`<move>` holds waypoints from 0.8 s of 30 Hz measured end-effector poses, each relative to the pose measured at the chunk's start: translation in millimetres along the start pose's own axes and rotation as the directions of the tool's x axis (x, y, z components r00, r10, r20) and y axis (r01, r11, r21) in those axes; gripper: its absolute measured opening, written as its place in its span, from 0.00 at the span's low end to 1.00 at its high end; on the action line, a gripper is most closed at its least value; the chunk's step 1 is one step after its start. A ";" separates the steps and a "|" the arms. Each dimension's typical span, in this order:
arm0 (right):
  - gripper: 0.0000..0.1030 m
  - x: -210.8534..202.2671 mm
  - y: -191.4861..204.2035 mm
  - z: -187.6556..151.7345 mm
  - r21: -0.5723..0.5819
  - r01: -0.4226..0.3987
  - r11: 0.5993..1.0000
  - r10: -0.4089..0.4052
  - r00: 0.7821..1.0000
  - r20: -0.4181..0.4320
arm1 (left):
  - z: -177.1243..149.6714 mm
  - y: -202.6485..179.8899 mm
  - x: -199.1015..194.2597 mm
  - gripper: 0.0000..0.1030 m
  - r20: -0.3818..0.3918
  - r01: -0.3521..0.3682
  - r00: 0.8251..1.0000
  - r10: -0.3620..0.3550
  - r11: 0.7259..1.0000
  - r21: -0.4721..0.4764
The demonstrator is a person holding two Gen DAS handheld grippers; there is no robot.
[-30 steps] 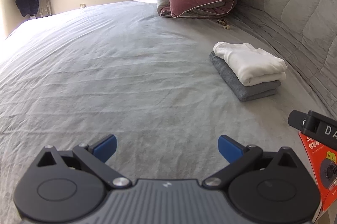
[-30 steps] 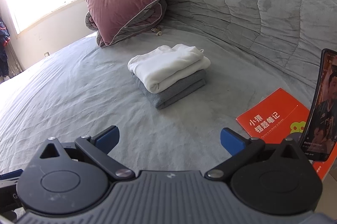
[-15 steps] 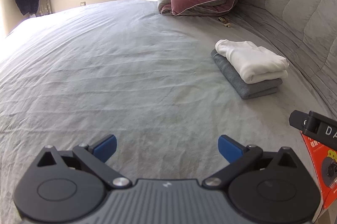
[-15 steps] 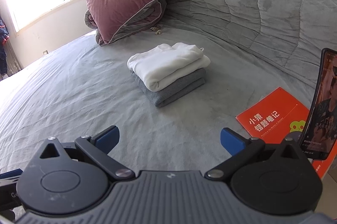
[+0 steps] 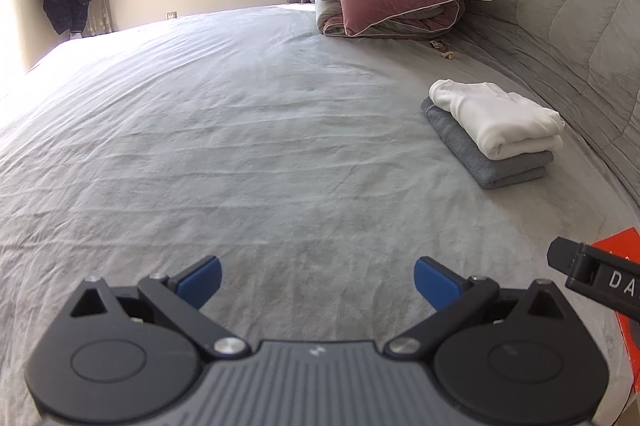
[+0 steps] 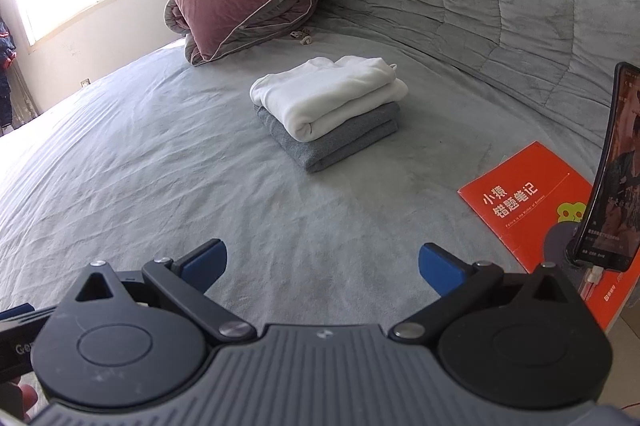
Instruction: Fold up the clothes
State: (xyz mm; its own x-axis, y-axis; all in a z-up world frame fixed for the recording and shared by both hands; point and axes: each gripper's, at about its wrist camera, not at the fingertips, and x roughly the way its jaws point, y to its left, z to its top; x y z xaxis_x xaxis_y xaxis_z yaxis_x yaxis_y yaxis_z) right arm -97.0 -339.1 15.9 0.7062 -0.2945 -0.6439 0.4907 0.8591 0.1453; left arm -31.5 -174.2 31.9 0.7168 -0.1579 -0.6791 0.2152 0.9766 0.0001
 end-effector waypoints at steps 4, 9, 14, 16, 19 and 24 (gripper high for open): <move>1.00 -11.0 7.5 -7.9 -0.021 -0.009 1.000 0.009 0.999 0.030 | -4.2 6.7 -11.2 0.99 0.041 -0.013 0.999 0.012 1.000 0.004; 1.00 -27.1 17.6 -15.1 -0.029 -0.019 0.999 0.021 0.997 0.068 | -9.4 11.3 -26.9 0.99 0.086 -0.036 0.996 0.033 0.999 0.038; 1.00 -47.9 28.0 -19.3 -0.046 -0.028 0.999 0.033 0.994 0.108 | -13.7 23.3 -44.4 0.99 0.098 -0.050 0.994 0.045 0.997 0.053; 1.00 -56.5 32.5 -21.9 -0.057 -0.035 0.998 0.042 0.992 0.118 | -16.4 28.9 -49.9 0.99 0.088 -0.055 0.995 0.050 0.997 0.059; 1.00 -69.1 40.9 -26.7 -0.095 -0.050 0.994 0.062 0.989 0.133 | -21.3 38.2 -55.2 0.99 0.068 -0.064 0.996 0.060 0.995 0.072; 1.00 -87.4 59.8 -37.3 -0.176 -0.084 0.981 0.111 0.983 0.145 | -30.4 64.4 -66.8 0.99 0.068 -0.089 0.994 0.086 0.995 0.048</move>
State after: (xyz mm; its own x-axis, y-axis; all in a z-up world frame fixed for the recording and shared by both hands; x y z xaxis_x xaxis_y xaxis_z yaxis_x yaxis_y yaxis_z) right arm -148.3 -246.4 52.9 0.8228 -0.2552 -0.5078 0.3317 0.9412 0.0645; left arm -85.7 -96.3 55.0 0.7759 -0.0827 -0.6254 0.1820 0.9786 0.0964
